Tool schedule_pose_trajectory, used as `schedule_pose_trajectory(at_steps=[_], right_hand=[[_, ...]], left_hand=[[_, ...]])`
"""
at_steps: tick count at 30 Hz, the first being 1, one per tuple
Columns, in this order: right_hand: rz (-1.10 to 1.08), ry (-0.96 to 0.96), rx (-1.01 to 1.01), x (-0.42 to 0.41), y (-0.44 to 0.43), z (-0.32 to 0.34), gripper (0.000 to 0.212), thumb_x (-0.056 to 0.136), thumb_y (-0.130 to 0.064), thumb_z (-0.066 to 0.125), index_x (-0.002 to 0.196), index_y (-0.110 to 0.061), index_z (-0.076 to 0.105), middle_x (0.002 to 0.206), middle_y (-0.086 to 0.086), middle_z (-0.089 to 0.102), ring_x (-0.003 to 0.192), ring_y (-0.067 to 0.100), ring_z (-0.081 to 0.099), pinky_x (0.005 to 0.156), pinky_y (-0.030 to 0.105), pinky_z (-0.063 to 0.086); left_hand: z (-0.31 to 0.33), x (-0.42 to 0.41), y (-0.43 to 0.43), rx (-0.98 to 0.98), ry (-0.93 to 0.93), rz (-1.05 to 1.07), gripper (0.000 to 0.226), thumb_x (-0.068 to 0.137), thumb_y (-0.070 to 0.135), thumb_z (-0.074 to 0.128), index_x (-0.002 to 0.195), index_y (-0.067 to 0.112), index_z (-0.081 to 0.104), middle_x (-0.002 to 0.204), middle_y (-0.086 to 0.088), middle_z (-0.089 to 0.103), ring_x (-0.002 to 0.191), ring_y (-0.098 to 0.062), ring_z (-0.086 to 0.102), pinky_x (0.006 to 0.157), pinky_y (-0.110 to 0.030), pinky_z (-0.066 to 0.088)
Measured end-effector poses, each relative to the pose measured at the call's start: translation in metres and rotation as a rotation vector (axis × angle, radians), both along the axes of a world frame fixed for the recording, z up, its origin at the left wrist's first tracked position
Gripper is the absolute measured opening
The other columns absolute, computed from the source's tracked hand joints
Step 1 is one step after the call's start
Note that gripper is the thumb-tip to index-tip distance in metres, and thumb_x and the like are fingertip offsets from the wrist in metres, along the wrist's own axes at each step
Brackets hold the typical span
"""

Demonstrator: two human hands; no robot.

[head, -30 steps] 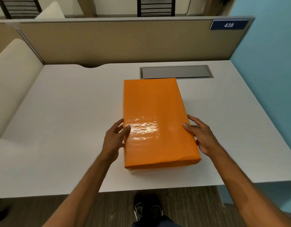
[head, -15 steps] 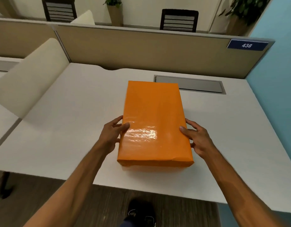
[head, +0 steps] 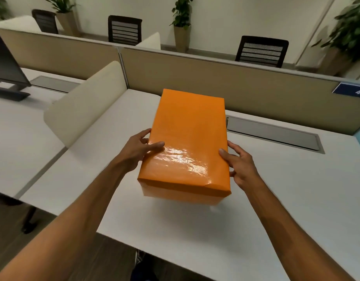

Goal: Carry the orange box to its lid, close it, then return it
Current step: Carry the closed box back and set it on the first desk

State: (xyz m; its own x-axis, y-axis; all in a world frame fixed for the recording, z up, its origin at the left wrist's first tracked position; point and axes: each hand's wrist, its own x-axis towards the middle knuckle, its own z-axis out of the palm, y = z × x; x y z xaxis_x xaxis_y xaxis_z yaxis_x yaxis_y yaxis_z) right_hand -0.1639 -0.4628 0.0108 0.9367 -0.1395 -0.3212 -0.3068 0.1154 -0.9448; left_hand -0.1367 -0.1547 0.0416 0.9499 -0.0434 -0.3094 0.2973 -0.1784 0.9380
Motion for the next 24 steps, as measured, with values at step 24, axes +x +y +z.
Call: schedule_pose_trajectory(at_steps=[24], right_hand=[[-0.044,0.026,0.034,0.274,0.259,-0.027,0.074,0.081,-0.025,0.078,0.146,-0.029,0.043,0.119,0.002,0.066,0.103,0.023,0.065,0.075,0.046,0.056]], left_hand=[[-0.027,0.311,0.255,0.055,0.08,-0.029,0.074,0.078,0.016,0.08,0.144,0.023,0.046,0.12,-0.005,0.061,0.106,-0.032,0.064,0.095,-0.055,0.052]])
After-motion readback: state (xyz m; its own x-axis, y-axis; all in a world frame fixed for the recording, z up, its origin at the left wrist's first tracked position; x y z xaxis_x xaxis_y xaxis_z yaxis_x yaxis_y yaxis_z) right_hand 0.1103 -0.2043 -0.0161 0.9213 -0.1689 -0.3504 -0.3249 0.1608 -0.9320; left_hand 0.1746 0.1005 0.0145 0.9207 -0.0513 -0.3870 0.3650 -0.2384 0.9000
